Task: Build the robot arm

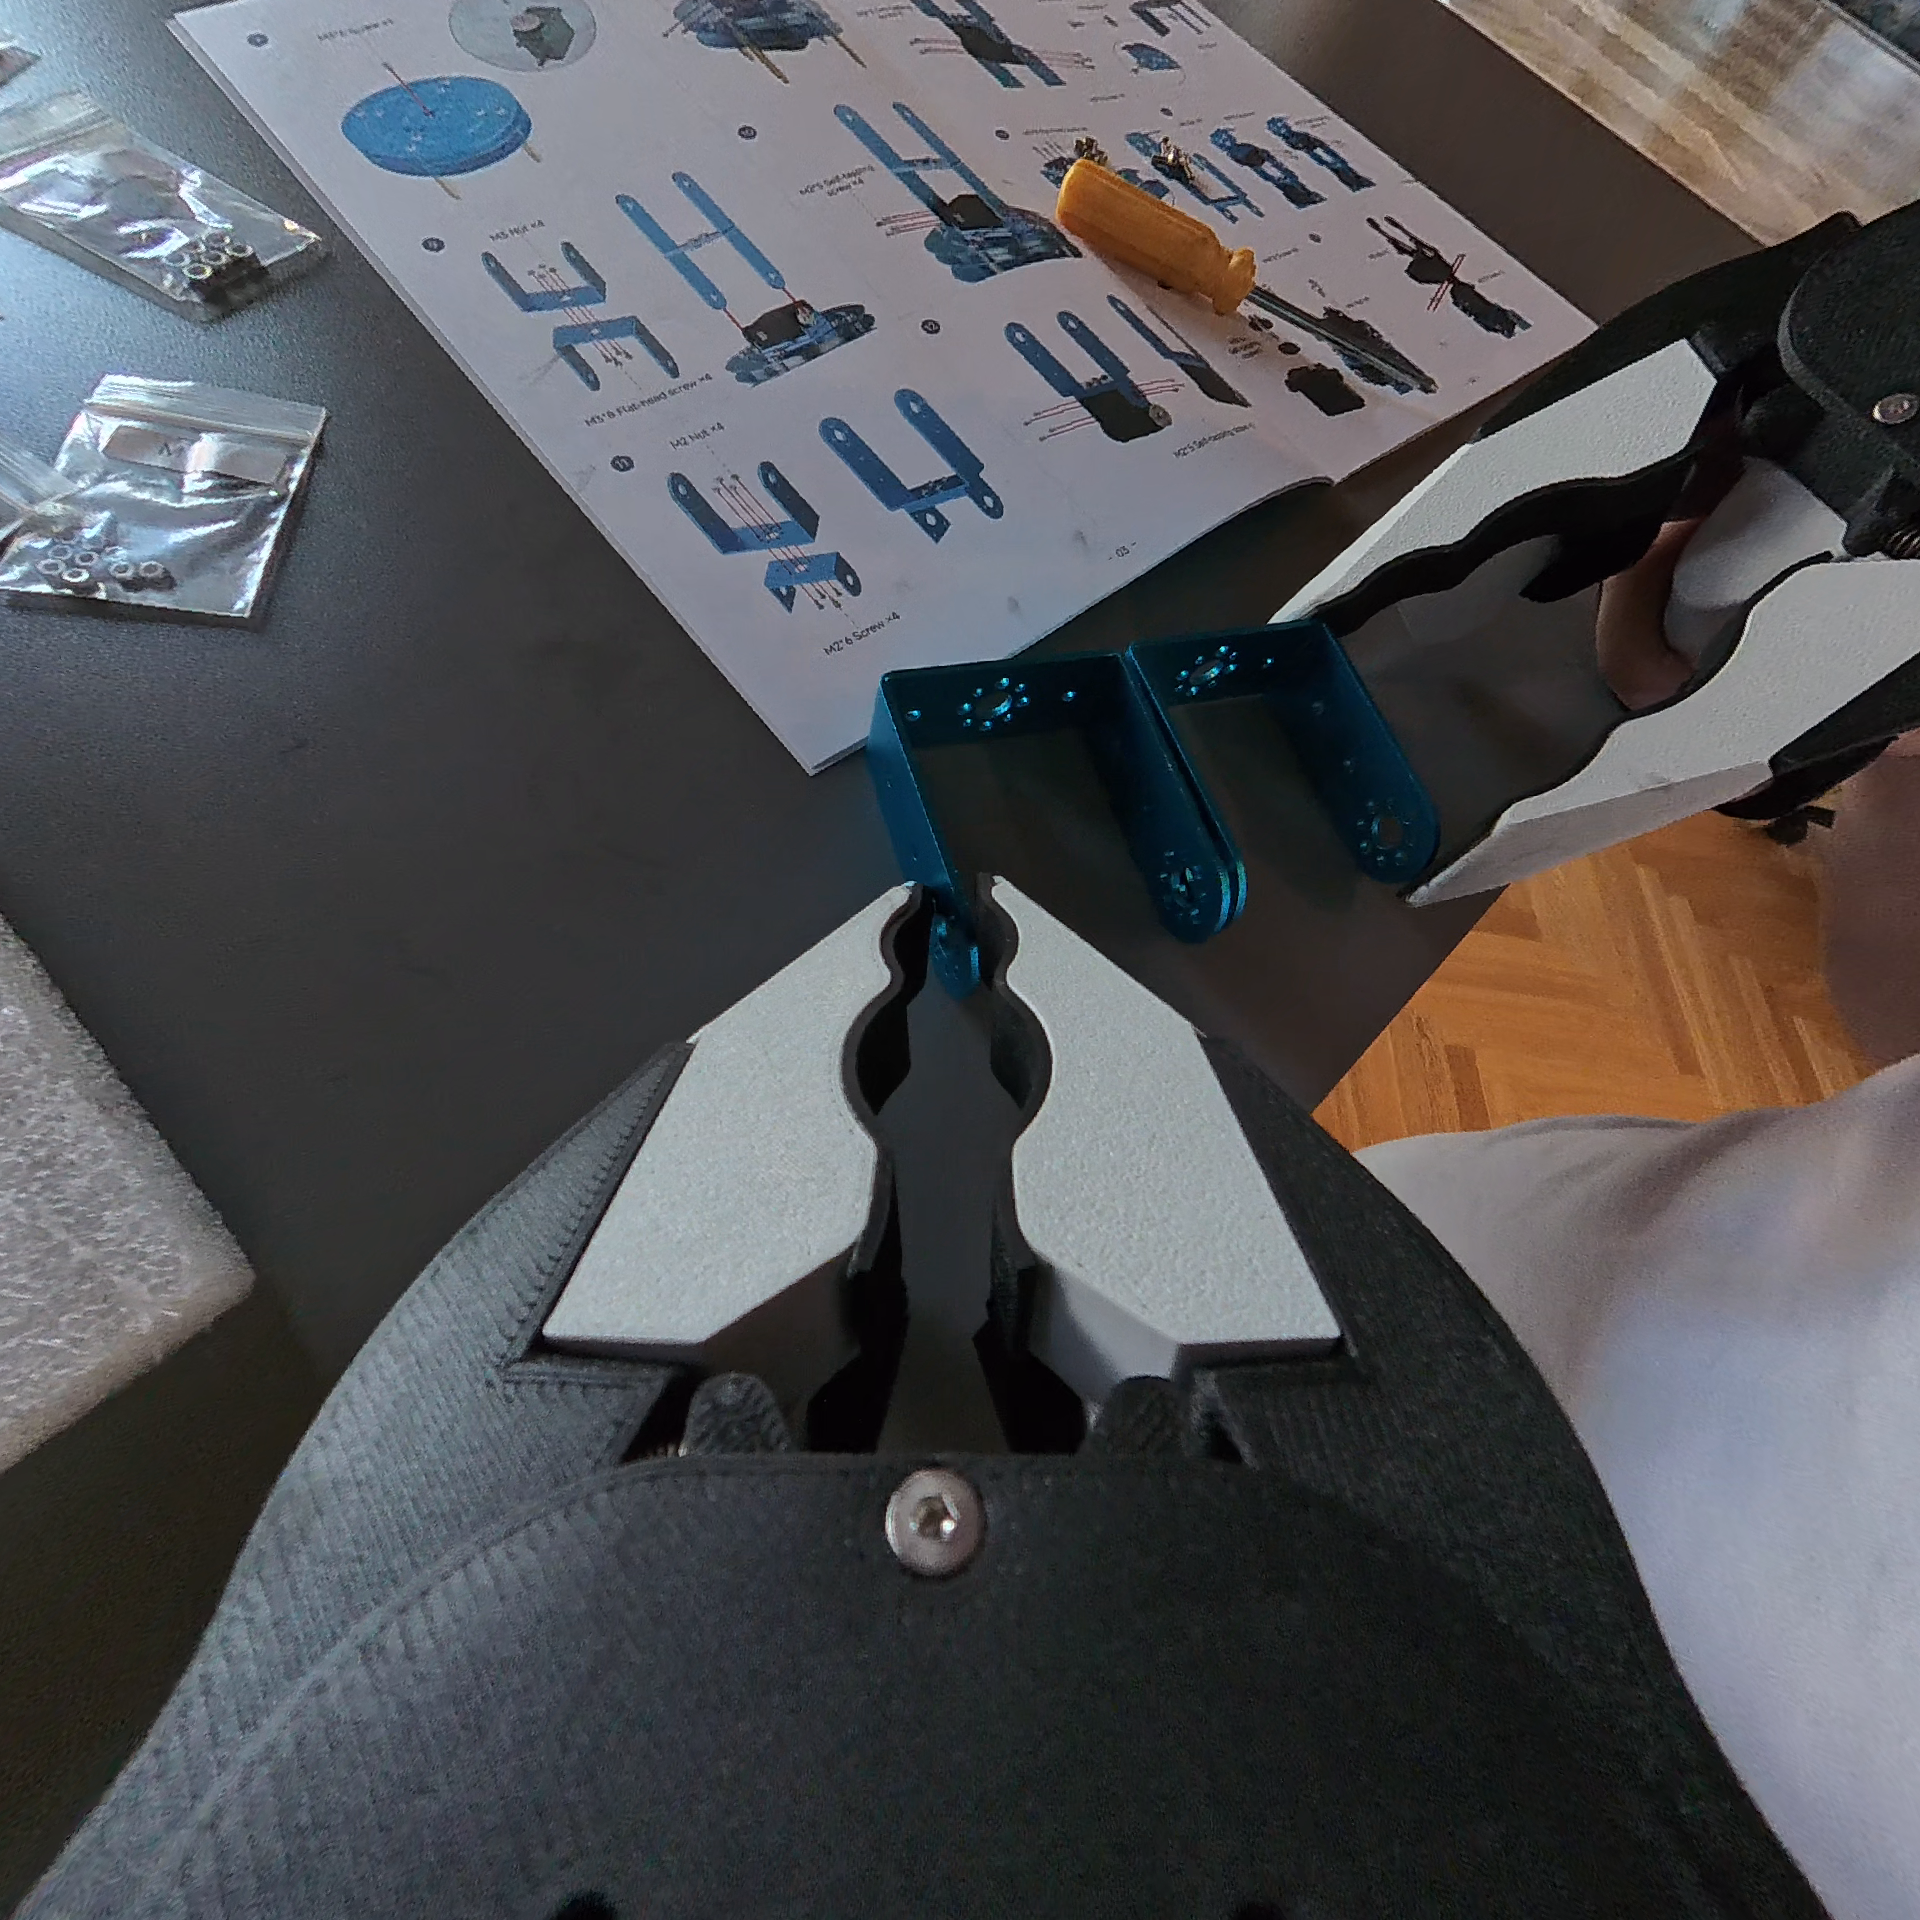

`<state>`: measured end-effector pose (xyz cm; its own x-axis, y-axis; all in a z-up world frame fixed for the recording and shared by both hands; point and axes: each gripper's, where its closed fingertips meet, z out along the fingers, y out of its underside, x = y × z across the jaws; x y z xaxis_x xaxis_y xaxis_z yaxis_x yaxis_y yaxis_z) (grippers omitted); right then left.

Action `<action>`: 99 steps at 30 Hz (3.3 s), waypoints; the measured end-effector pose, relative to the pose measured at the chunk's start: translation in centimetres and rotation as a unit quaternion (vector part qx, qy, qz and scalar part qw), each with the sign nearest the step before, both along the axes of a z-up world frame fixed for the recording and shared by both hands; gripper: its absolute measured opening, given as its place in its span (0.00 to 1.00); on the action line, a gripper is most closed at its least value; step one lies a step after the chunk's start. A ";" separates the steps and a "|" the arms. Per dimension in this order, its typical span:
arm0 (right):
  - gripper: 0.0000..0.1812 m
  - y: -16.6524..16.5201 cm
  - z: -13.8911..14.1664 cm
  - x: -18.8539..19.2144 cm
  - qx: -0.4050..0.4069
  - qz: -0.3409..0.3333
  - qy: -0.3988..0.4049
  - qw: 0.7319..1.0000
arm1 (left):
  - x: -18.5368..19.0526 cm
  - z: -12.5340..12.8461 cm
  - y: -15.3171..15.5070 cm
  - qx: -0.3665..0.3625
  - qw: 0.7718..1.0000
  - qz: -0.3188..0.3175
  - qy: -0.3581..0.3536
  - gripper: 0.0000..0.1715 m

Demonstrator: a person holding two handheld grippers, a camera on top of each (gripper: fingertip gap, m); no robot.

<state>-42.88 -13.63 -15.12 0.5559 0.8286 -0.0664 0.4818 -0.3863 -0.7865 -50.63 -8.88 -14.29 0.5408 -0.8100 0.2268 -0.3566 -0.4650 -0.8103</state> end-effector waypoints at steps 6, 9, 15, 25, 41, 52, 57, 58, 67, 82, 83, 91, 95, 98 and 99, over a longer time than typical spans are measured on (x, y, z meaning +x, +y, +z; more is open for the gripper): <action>0.38 0.0 0.0 0.0 0.002 -0.002 -0.003 1.000 | 0.2 0.0 -0.2 -0.002 1.000 0.000 -0.011 0.04; 0.38 0.0 -0.1 0.0 0.003 -0.002 -0.006 1.000 | 0.2 0.0 -0.2 0.000 1.000 0.000 -0.012 0.05; 0.42 -0.2 0.1 0.5 0.013 -0.010 -0.006 1.000 | -0.5 0.8 -0.1 -0.003 0.999 0.017 -0.044 0.15; 0.42 -2.8 1.5 5.6 0.038 -0.089 0.073 0.993 | -5.3 3.0 -0.6 0.040 0.996 0.056 -0.059 0.16; 0.39 -2.0 3.1 1.9 0.044 -0.196 0.103 0.974 | -5.4 2.7 -2.3 0.013 0.992 -0.096 -0.080 0.14; 0.36 -1.0 4.3 -0.5 0.126 -0.214 0.044 0.968 | -9.4 2.2 -3.8 -0.009 0.982 -0.159 -0.101 0.10; 0.35 0.1 3.4 1.5 0.088 -0.275 0.032 0.957 | -10.7 1.6 -3.3 -0.012 0.985 -0.149 -0.090 0.09; 0.36 0.2 3.6 1.0 0.054 -0.282 0.073 0.955 | -10.3 1.9 -3.2 -0.019 0.984 -0.148 -0.096 0.10; 0.29 1.2 1.4 0.6 -0.031 -0.325 0.012 0.945 | -1.5 2.2 -1.1 0.013 0.990 -0.132 -0.052 0.17; 0.01 1.6 0.0 4.7 0.006 -0.217 -0.055 0.975 | -1.3 -0.1 1.9 0.025 0.987 -0.147 0.054 0.01; 0.01 1.6 0.0 4.6 0.008 -0.204 -0.050 0.978 | -1.6 -0.1 2.2 0.023 0.986 -0.154 0.055 0.00; 0.01 1.0 0.6 6.3 0.028 -0.169 -0.012 0.985 | -2.0 0.6 3.3 0.041 0.980 -0.185 0.059 0.00; 0.00 0.5 1.2 7.7 0.039 -0.177 0.017 0.983 | -1.1 1.2 2.5 0.013 0.980 -0.197 0.030 0.00; 0.00 0.2 1.5 8.9 0.043 -0.184 0.037 0.981 | -0.4 1.7 1.9 -0.008 0.979 -0.202 0.005 0.00; 0.00 0.2 1.5 9.5 0.042 -0.188 0.041 0.980 | 0.0 2.0 1.7 -0.014 0.979 -0.205 -0.004 0.00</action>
